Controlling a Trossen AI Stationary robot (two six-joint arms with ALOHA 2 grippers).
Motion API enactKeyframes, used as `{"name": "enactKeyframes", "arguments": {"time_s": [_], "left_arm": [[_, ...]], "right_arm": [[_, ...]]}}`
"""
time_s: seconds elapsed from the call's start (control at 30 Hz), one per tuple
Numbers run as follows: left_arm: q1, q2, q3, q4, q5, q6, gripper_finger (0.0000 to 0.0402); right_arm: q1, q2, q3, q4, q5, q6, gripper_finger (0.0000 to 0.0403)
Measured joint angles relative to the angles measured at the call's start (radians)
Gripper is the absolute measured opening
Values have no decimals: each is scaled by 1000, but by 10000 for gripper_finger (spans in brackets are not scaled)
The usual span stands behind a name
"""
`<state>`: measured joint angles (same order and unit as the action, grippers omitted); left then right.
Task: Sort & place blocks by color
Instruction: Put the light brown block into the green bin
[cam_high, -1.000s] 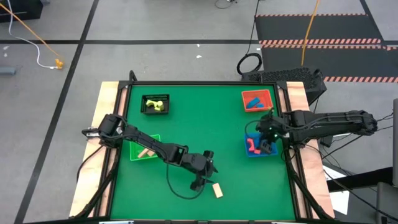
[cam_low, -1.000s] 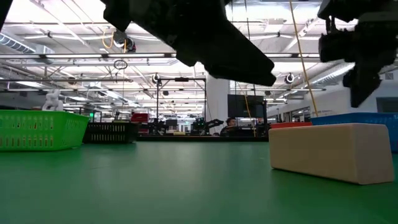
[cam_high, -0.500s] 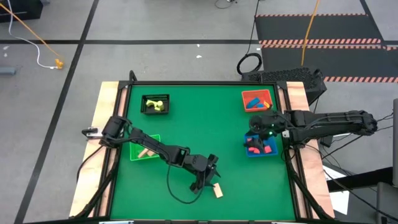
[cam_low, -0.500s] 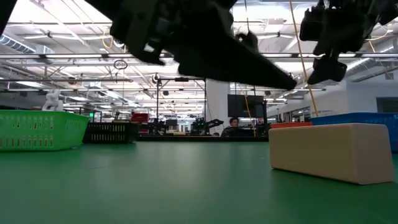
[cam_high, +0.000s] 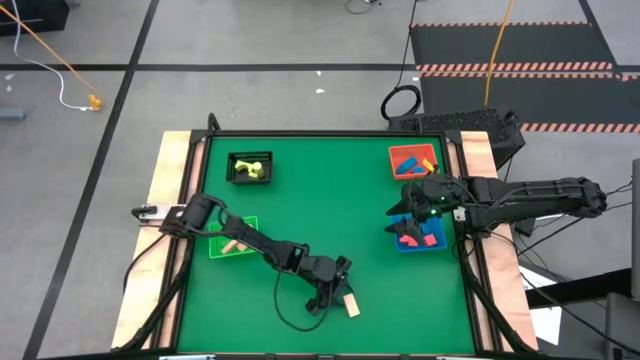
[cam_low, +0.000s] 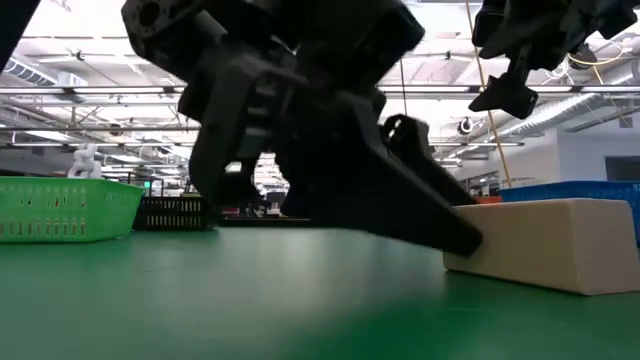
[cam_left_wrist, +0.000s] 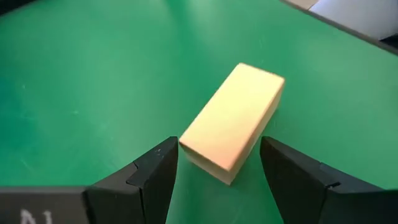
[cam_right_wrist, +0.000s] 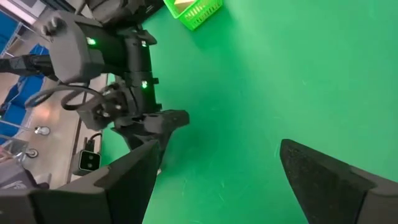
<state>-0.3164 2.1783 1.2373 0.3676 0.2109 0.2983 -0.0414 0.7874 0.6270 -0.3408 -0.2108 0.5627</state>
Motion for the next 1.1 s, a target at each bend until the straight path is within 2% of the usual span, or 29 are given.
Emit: {"name": "enactKeyframes", "arguments": {"time_s": [0.27,0.37,0.53,0.63,0.77,0.9,1.1], "left_arm": [[3,28,0,8,2,-12,221],[-3,28,0,18,1,-7,192],[-7,28,0,36,-2,-8,119],[-5,28,0,46,-2,-21,98],[2,28,0,54,-10,-47,108],[4,23,0,51,-79,-129,137],[-14,-21,0,45,-93,-245,182]], "right_arm": [[0,0,0,0,0,-1,325],[0,0,0,0,0,1,325],[0,0,0,0,0,1,325],[0,0,0,0,0,-1,325],[0,0,0,0,0,-1,325],[0,0,0,0,0,0,325],[0,0,0,0,0,-1,325]]}}
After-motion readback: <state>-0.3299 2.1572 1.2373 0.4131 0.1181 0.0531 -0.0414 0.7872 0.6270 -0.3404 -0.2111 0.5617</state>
